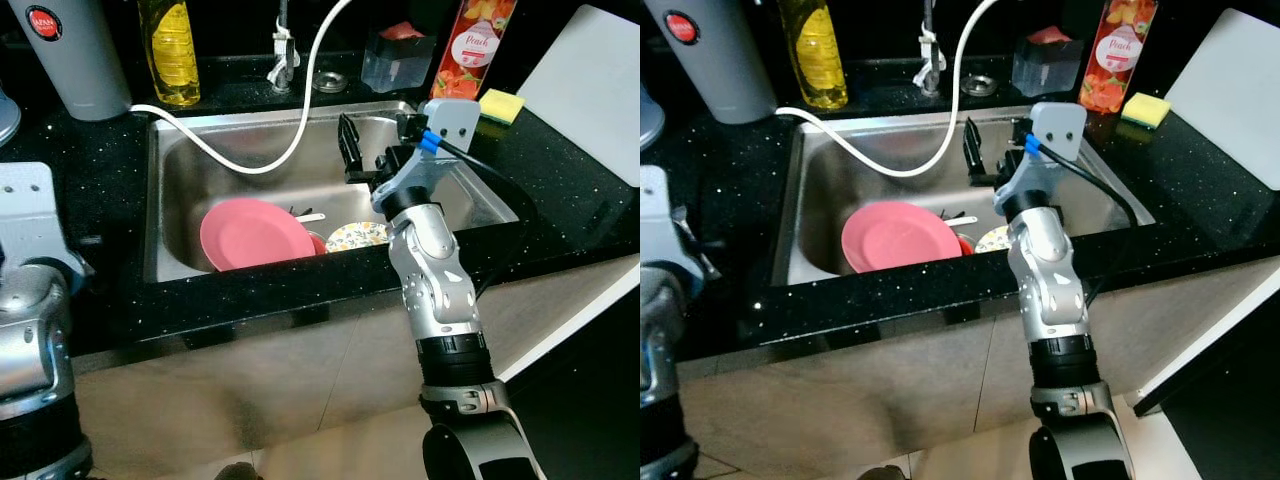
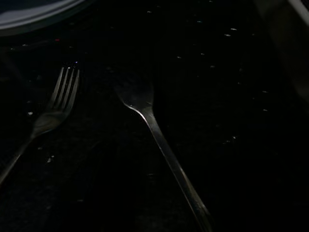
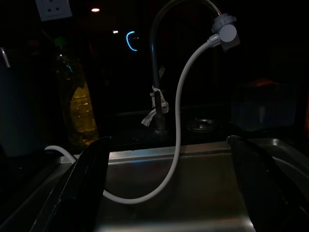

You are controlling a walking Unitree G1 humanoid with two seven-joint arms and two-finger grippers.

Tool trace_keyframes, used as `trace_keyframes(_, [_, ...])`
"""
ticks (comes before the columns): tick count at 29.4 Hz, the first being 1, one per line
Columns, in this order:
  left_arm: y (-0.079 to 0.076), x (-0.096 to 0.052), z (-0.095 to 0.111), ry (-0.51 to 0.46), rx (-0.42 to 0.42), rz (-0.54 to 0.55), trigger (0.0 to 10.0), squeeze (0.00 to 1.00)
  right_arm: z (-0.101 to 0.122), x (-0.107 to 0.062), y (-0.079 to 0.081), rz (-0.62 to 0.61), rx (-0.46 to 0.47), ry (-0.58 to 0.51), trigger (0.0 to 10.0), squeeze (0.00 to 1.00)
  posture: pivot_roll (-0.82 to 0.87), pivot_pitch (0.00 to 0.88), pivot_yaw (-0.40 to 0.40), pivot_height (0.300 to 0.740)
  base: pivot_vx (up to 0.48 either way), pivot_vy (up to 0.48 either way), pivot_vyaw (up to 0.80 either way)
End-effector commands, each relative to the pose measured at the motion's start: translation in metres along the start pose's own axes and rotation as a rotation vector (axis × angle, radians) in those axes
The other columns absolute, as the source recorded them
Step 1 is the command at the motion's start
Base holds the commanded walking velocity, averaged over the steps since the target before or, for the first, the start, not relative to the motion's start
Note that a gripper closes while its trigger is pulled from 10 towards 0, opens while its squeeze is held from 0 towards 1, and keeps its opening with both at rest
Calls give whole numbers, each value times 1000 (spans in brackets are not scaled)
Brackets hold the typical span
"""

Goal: Kitchen organization

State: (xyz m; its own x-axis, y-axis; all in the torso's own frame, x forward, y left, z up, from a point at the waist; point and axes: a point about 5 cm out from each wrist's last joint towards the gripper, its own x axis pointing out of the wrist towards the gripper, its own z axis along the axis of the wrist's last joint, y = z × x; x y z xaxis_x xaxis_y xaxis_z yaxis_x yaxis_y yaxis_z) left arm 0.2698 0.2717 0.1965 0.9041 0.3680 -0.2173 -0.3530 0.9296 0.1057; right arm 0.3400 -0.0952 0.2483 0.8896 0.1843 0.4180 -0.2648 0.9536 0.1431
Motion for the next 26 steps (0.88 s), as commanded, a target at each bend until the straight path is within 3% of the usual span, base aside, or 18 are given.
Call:
trace_keyframes(1, [-6, 4, -23, 108, -22, -22, 10000, 0, -1, -1, 2, 10, 1, 9, 10000, 0, 239, 0, -1, 740, 0, 0, 0])
trace_keyframes(3, [-10, 4, -41, 178, -31, -28, 10000, 0, -1, -1, 3, 13, 0, 11, 10000, 0, 232, 0, -2, 740, 0, 0, 0])
trace_keyframes(5, [-12, 4, -50, 212, -43, -24, 4824, 0, -1, -1, 3, 14, 1, 12, 10000, 0, 231, 0, -6, 740, 0, 0, 0])
trace_keyframes(7, [-12, 4, -52, 218, -49, -21, 4824, 0, -1, -1, 4, 14, 1, 12, 10000, 0, 231, 0, -6, 740, 0, 0, 0])
trace_keyframes(8, [-11, 4, -54, 226, -64, -12, 667, 0, -1, -2, 4, 16, 2, 13, 10000, 0, 232, 0, -10, 740, 0, 0, 0])
trace_keyframes(9, [-11, 4, -55, 228, -77, -3, 0, 0, -1, -2, 4, 20, 3, 15, 10000, 0, 231, 0, -12, 740, 0, 0, 0])
trace_keyframes(21, [-11, 5, -56, 219, -115, 7, 0, 0, -1, -1, 7, 37, 2, 18, 10000, 0, 223, 0, -21, 740, 0, 0, 0])
trace_keyframes(24, [-10, 9, -48, 156, -104, 31, 0, 0, -1, 0, 8, 42, 2, 19, 10000, 0, 217, 0, -31, 740, 0, 0, 0])
trace_keyframes(25, [-10, 10, -39, 91, -69, 46, 9608, 0, -2, 1, 9, 46, 2, 20, 10000, 0, 217, 0, -34, 740, 0, 0, 0])
trace_keyframes(26, [-11, 11, -27, 11, -28, 58, 9608, 0, -2, 1, 9, 50, 2, 21, 10000, 0, 217, 0, -34, 740, 0, 0, 0])
